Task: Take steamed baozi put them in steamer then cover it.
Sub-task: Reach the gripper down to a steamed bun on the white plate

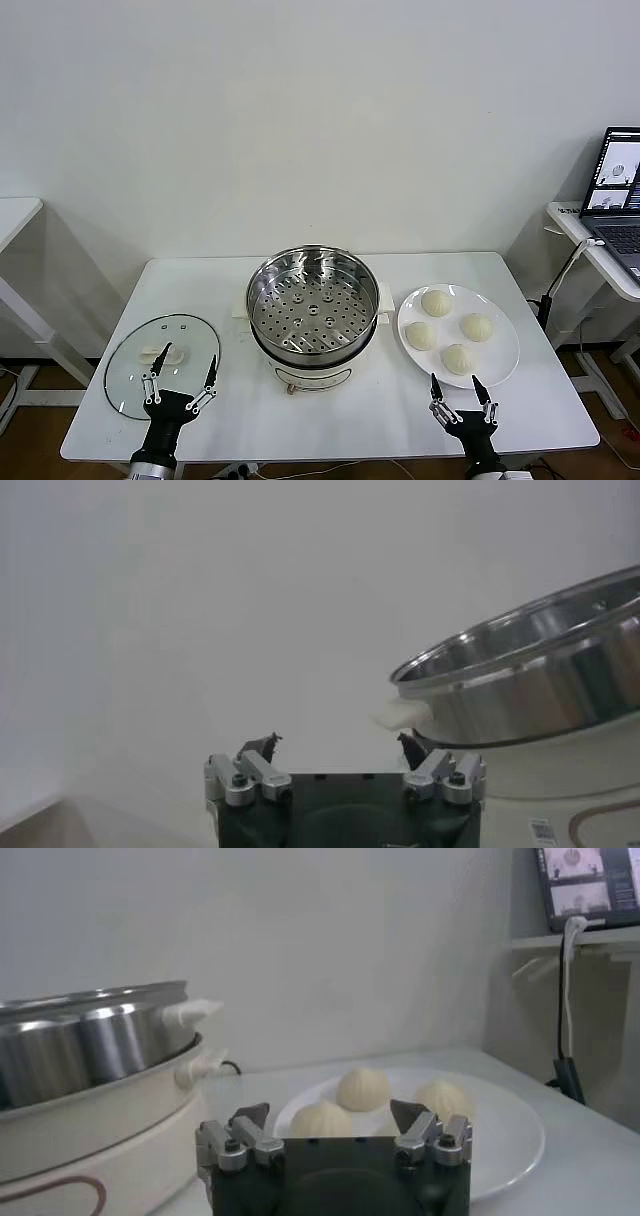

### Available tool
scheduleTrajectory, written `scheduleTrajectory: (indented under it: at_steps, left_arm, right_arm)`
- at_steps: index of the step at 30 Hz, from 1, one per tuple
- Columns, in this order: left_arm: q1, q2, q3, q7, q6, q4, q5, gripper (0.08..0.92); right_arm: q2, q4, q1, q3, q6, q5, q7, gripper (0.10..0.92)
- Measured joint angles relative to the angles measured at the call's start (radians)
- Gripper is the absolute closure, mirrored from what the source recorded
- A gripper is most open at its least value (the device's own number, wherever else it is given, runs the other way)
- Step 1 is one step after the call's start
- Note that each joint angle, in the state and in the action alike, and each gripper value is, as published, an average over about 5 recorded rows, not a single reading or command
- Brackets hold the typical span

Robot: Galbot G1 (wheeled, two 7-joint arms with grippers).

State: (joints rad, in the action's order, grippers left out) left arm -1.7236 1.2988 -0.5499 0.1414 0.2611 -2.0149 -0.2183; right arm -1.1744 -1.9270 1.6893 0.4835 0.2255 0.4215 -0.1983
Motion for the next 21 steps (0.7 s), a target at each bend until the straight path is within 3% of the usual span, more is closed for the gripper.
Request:
scheduleTrajectory:
  at_steps: [11,21]
  left_arm:
    - [-0.010,0.006,0.015,0.000,0.002,-0.022,-0.011,0.177]
    - [-0.014,0.019,0.022,0.001,0.006,-0.040,-0.014,0.177]
  right_arm:
    - [0.113,0.095,-0.274,-0.043,-0.112,0.086,-0.042,0.203]
    - [0.253,0.360,-0.697,-0.226,-0.171,0.243,0.012,0.203]
